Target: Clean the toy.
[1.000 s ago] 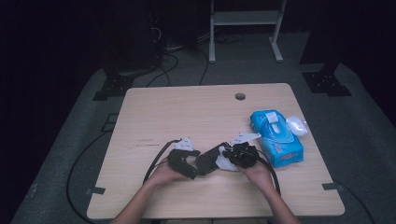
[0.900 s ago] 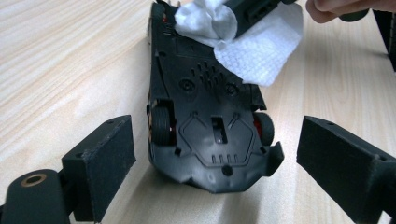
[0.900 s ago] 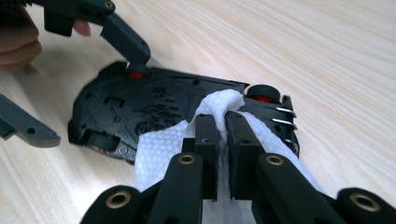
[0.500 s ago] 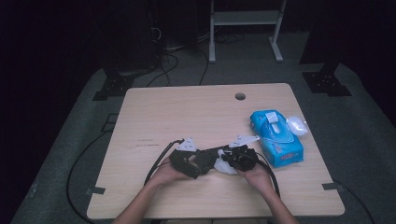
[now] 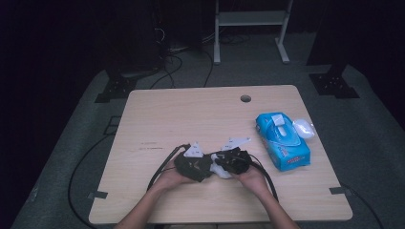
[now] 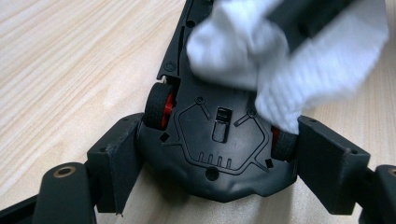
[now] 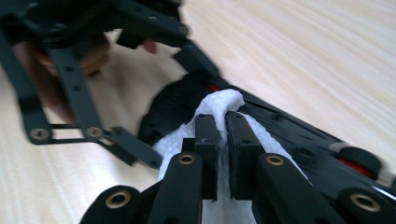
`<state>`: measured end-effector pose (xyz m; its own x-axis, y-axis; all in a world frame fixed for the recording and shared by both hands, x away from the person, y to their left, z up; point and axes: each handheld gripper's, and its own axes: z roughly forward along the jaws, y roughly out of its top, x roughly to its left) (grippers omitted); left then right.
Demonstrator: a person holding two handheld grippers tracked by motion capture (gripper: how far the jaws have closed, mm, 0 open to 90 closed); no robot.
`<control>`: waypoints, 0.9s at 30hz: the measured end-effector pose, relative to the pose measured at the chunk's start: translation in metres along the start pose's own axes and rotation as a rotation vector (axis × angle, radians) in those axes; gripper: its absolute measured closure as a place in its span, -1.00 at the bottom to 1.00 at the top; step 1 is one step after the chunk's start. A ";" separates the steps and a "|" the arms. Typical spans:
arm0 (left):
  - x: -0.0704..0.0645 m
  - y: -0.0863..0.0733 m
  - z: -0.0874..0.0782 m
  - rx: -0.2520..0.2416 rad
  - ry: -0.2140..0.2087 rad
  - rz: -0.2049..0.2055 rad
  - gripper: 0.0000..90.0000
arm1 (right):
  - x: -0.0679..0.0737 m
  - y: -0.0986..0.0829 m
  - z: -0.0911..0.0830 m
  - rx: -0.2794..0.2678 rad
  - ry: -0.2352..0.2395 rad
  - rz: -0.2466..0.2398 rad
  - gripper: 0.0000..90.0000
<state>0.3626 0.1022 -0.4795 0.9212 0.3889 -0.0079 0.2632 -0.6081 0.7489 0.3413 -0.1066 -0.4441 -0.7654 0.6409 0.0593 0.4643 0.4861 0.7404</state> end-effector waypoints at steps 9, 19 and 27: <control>0.001 0.000 0.001 -0.014 -0.006 -0.014 -0.55 | -0.018 -0.008 -0.013 -0.001 -0.063 0.027 0.86; 0.001 -0.001 0.001 -0.013 -0.016 -0.008 -0.49 | -0.021 -0.008 -0.018 -0.010 -0.059 0.043 0.86; 0.002 -0.001 -0.001 -0.021 -0.014 -0.004 -0.47 | -0.021 -0.007 -0.016 -0.013 -0.073 0.049 0.86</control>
<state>0.3643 0.1042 -0.4793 0.9243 0.3811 -0.0201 0.2607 -0.5921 0.7625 0.3473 -0.1330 -0.4402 -0.7074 0.7052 0.0472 0.4943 0.4459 0.7463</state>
